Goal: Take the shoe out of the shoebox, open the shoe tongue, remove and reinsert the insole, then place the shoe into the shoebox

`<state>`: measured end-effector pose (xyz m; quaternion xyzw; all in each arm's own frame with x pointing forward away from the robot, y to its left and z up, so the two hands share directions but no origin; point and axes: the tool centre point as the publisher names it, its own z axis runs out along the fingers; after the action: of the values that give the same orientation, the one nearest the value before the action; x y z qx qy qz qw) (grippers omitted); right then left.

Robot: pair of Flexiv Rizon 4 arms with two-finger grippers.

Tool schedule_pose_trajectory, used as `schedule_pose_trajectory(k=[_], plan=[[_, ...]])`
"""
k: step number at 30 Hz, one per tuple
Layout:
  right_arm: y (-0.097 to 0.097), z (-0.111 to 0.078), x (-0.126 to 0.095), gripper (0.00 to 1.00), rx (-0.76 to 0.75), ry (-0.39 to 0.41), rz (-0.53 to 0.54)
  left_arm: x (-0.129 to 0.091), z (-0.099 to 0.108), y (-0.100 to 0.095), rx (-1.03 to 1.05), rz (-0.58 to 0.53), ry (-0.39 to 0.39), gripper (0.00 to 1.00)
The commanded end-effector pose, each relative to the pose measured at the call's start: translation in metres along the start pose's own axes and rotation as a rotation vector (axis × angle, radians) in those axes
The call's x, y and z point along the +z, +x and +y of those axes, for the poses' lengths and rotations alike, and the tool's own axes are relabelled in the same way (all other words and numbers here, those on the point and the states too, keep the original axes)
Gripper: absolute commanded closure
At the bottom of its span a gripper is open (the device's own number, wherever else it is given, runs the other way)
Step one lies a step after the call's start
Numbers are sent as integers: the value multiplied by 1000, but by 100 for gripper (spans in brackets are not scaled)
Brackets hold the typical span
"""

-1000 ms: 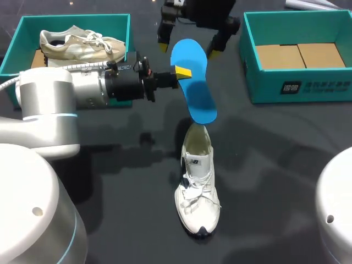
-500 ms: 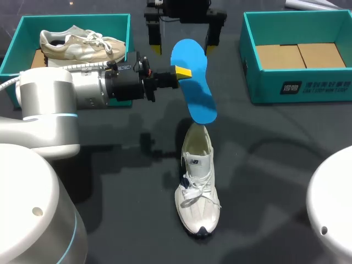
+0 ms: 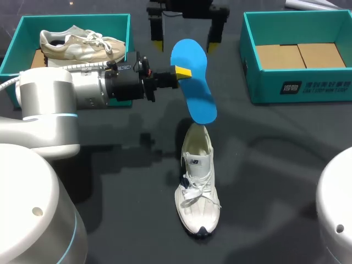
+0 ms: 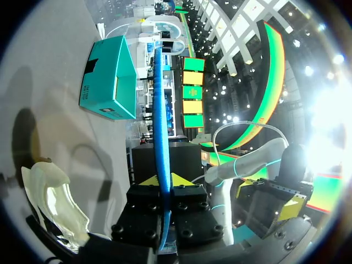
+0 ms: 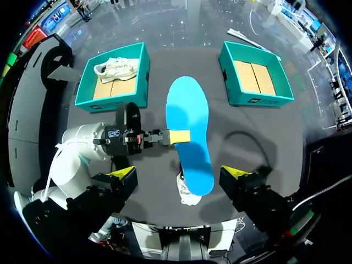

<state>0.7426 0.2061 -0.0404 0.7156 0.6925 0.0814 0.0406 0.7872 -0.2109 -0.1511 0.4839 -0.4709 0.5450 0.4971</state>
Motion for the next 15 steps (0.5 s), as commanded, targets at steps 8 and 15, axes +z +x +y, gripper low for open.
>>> schedule_pose_trajectory(k=[8, 15], plan=[[-36, -3, 18, 0, 50, 16, 277, 0, 0, 0, -1, -2, -2, 100], [-45, 5, 25, 0, 80, 19, 406, 0, 0, 0, -1, -2, -2, 100]])
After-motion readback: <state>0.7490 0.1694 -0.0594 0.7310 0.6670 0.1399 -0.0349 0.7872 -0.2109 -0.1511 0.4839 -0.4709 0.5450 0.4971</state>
